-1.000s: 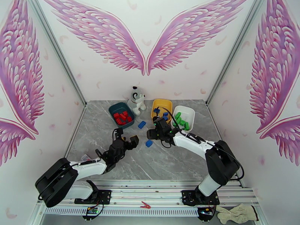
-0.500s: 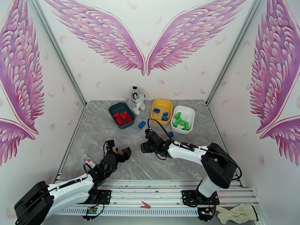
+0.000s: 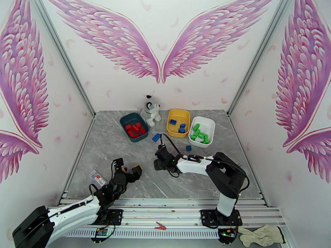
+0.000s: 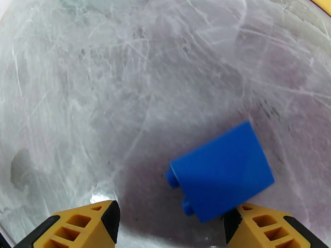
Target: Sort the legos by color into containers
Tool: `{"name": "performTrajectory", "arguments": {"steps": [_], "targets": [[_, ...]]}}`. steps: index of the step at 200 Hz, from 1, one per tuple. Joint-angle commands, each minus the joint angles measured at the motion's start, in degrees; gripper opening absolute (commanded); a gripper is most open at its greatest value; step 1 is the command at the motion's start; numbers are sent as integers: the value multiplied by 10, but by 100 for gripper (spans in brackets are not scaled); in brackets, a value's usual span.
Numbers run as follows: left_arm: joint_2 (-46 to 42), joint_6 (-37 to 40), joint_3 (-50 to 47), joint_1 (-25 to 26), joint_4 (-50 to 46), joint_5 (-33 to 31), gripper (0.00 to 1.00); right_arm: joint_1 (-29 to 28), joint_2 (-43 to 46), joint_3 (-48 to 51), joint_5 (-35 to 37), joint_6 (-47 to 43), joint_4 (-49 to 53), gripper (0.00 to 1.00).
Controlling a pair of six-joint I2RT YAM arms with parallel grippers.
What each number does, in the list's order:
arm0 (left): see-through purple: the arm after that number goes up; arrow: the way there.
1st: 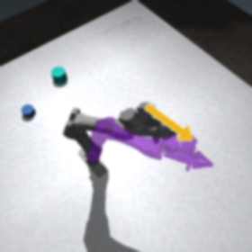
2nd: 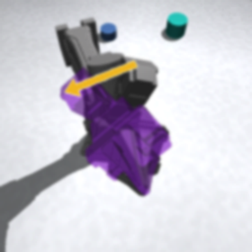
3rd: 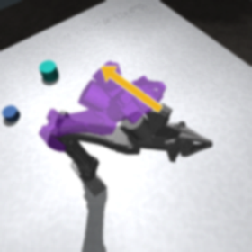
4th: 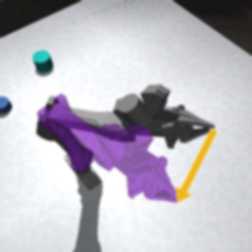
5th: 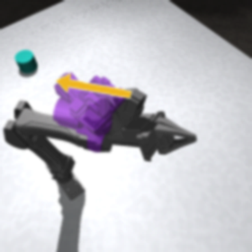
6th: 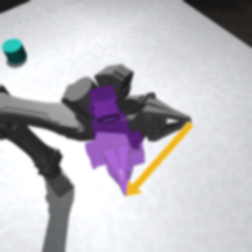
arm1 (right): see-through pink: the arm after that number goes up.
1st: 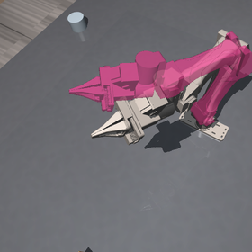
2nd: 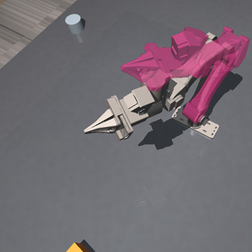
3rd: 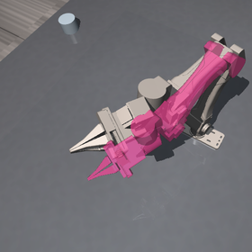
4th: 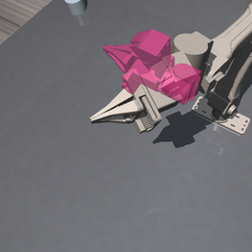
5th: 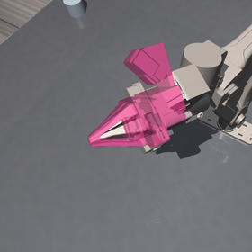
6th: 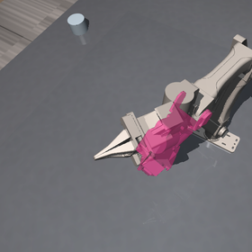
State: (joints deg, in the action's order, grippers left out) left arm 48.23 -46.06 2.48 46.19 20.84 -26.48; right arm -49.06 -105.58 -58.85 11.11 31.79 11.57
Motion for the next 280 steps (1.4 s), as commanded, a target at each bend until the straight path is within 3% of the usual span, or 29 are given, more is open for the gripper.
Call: {"name": "performTrajectory", "arguments": {"steps": [1,67,163,224,280], "targets": [[-7,-3,-6,2,-14,-9,99,-3,-24,-37,24,5,18,73],[-6,-1,-6,2,-12,-11,99,-4,-84,-121,10,-3,38,70],[-6,-1,-5,2,-11,-11,99,-1,-103,-148,69,-5,72,62],[-6,1,-3,1,-12,-14,99,7,-133,-214,62,-17,98,60],[30,18,27,-2,-3,-7,99,13,-148,-243,84,-19,122,43]]}}
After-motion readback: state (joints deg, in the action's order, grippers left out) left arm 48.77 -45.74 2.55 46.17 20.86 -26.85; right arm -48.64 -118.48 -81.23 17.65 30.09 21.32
